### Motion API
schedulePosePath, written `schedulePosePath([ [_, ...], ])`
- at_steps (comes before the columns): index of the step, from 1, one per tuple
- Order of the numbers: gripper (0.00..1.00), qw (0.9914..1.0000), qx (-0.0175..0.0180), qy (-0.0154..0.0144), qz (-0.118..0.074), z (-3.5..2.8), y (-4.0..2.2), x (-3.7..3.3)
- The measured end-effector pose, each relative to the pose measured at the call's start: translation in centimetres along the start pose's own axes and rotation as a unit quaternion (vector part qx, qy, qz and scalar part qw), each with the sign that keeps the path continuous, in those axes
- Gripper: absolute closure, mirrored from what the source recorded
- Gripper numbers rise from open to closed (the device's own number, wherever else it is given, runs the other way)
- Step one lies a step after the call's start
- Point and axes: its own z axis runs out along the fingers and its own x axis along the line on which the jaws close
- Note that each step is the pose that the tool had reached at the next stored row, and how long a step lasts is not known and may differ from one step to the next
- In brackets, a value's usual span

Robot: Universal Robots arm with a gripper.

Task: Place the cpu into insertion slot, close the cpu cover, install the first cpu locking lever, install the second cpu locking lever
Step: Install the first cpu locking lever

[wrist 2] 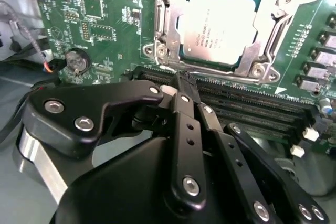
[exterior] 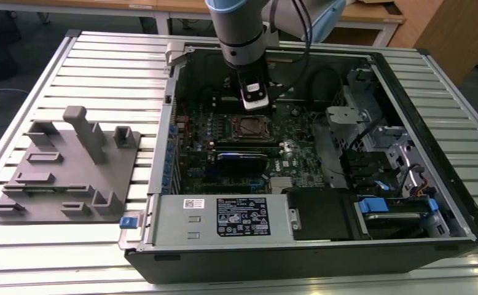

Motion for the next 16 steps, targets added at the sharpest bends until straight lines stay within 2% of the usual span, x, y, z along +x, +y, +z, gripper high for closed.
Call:
schedulePosePath([
  [6, 0.89, 1.0, 0.0, 0.0, 0.0, -1.34, 0.35, -0.25],
  [13, 0.89, 1.0, 0.0005, 0.0001, 0.0, -1.4, 0.37, -0.26],
  [15, 0.89, 0.99999, 0.004, 0.0025, 0.0, -1.39, 0.38, -0.28],
  [16, 0.89, 0.99996, 0.0065, 0.0056, 0.0, -1.36, 0.38, -0.29],
])
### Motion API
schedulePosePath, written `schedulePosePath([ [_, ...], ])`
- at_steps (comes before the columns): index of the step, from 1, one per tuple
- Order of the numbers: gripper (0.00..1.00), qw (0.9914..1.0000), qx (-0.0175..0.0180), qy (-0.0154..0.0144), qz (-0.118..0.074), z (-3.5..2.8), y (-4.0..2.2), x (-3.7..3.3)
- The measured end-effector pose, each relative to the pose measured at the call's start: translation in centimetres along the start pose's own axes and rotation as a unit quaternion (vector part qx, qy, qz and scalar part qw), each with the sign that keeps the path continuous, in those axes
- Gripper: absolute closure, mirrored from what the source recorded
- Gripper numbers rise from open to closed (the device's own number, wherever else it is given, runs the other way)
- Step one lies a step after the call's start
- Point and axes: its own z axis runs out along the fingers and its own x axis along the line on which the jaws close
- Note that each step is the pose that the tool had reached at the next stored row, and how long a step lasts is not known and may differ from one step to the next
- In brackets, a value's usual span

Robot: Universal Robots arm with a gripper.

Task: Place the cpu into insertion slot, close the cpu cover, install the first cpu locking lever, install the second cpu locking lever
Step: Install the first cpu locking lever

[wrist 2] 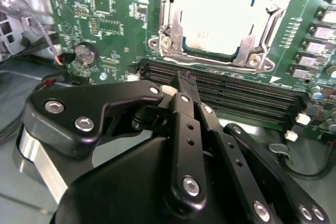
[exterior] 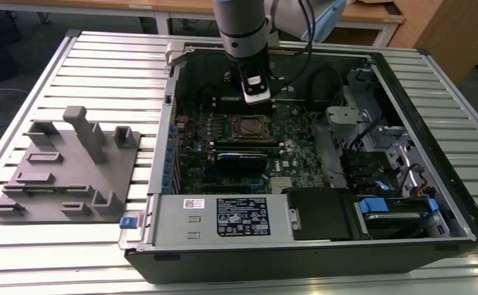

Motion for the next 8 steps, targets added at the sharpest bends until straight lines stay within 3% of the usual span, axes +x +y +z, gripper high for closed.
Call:
schedulePosePath([
  [2, 0.89, 0.99994, 0.0061, 0.0094, 0.001, 0.06, 0.0, -0.02],
  [5, 0.89, 0.99943, 0.0184, 0.0281, 0.004, 0.13, 0.01, -0.05],
  [6, 0.89, 0.99924, 0.0215, 0.0322, 0.004, 0.14, 0.0, -0.06],
  [8, 0.89, 0.99923, 0.0218, 0.0324, 0.004, 0.14, 0.0, -0.05],
])
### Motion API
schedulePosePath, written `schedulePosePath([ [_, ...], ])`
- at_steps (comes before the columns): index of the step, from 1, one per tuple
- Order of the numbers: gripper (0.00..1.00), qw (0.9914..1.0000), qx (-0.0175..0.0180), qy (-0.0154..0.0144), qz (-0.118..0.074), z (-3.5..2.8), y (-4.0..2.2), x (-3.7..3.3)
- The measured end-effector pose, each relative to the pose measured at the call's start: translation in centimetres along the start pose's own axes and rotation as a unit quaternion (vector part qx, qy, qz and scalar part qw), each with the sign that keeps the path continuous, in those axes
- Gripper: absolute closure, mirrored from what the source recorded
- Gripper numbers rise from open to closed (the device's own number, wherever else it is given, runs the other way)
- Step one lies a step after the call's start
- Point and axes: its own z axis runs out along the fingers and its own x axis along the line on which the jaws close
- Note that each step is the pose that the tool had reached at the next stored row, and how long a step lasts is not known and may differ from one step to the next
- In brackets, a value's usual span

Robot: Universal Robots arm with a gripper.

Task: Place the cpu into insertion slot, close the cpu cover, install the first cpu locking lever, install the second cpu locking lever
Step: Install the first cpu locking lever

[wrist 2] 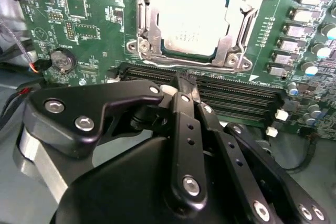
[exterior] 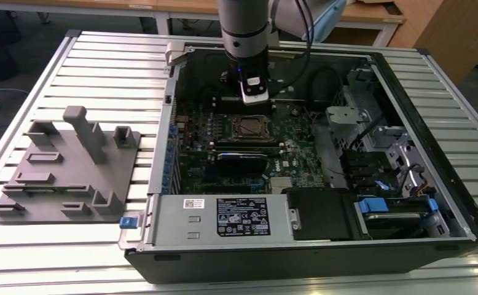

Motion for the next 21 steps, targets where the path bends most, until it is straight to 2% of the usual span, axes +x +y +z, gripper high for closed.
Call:
schedulePosePath([
  [4, 0.89, 1.0, 0.0002, 0.0002, 0.0, -0.01, -0.03, -0.02],
  [7, 0.89, 1.0, 0.0007, 0.0, 0.0, -0.06, -0.4, -0.19],
  [10, 0.89, 0.99999, 0.004, -0.0015, -0.001, -0.15, -0.92, -0.44],
  [11, 0.89, 0.99997, 0.0076, -0.0032, -0.001, -0.16, -1.06, -0.51],
  [12, 0.89, 0.9999, 0.0129, -0.0056, -0.002, -0.17, -1.15, -0.55],
  [15, 0.89, 0.99918, 0.0365, -0.016, -0.007, -0.2, -1.28, -0.61],
  [16, 0.89, 0.9989, 0.0423, -0.0186, -0.008, -0.2, -1.29, -0.62],
  [17, 0.89, 0.99869, 0.0462, -0.0203, -0.009, -0.2, -1.28, -0.63],
  [18, 0.89, 0.99857, 0.0482, -0.0211, -0.009, -0.19, -1.28, -0.63],
  [21, 0.89, 0.99852, 0.049, -0.0214, -0.009, -0.2, -1.29, -0.64],
])
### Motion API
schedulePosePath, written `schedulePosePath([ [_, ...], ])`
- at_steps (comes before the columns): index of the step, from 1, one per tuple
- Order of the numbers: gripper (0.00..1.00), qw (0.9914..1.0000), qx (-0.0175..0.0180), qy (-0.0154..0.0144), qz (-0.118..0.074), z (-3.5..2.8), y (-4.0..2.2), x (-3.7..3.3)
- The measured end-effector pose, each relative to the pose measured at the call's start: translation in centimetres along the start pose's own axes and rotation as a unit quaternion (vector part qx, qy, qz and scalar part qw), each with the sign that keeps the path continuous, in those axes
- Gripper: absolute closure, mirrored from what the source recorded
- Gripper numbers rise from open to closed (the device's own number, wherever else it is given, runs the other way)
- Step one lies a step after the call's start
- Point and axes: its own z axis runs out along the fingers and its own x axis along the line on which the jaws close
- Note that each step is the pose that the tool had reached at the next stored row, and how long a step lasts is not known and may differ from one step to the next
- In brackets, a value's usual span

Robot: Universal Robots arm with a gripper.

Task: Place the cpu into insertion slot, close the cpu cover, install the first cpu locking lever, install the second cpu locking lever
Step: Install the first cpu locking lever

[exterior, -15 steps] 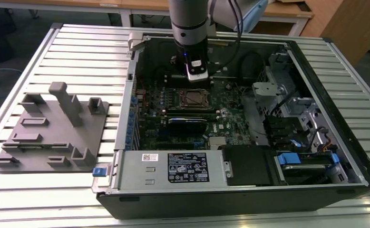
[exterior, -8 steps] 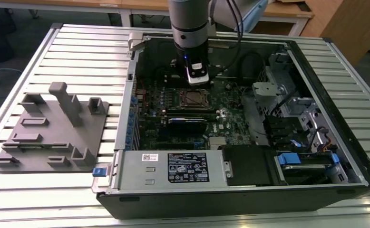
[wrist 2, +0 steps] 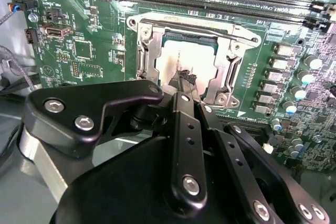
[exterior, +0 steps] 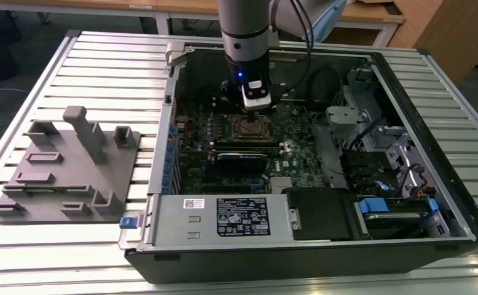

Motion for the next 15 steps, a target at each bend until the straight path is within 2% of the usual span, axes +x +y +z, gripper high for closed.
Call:
schedulePosePath([
  [1, 0.89, 1.0, 0.0002, 0.0, 0.0, 0.0, 0.0, 0.0],
  [2, 0.89, 1.0, 0.0011, 0.0019, 0.0, 0.01, 0.0, 0.0],
  [5, 0.89, 0.99983, 0.0086, 0.0164, 0.0, 0.1, -0.01, 0.02],
  [6, 0.89, 0.99976, 0.0101, 0.0192, 0.001, 0.11, -0.01, 0.02],
  [13, 0.89, 0.99976, 0.0102, 0.0195, 0.0, 0.15, 0.06, -0.12],
  [15, 0.89, 0.99974, 0.0122, 0.019, -0.002, 0.18, 0.14, -0.31],
])
